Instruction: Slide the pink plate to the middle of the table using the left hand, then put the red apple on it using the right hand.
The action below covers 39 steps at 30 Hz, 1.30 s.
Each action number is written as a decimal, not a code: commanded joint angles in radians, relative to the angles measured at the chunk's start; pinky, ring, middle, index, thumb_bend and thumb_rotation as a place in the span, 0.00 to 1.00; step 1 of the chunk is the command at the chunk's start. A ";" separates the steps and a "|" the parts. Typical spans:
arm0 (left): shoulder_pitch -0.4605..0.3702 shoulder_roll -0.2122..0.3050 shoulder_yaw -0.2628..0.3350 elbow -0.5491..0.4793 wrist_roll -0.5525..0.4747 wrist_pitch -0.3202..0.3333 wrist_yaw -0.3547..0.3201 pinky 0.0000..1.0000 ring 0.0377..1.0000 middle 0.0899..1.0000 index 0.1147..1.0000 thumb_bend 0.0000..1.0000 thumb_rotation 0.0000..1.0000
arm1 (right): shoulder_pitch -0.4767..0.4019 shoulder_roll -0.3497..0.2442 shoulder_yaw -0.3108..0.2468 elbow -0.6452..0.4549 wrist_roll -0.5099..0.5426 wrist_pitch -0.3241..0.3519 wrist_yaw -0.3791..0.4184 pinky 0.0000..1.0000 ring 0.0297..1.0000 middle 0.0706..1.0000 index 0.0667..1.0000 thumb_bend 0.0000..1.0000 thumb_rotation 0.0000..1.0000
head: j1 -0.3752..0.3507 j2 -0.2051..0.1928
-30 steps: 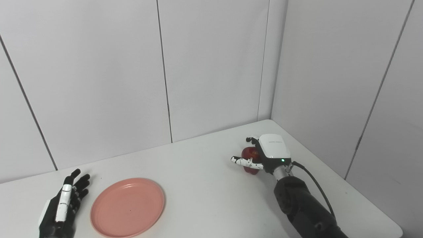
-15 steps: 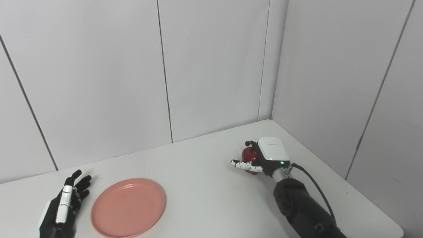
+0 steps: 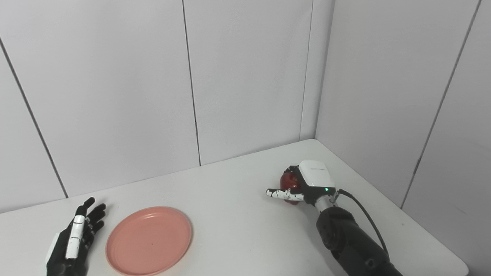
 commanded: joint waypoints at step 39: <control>0.093 -0.018 -0.013 -0.016 0.003 0.022 -0.001 0.89 0.88 0.83 0.87 0.91 0.86 | -0.040 -0.048 0.010 -0.175 0.047 -0.072 0.031 0.14 0.18 0.24 0.41 0.49 0.66 | 0.072 0.043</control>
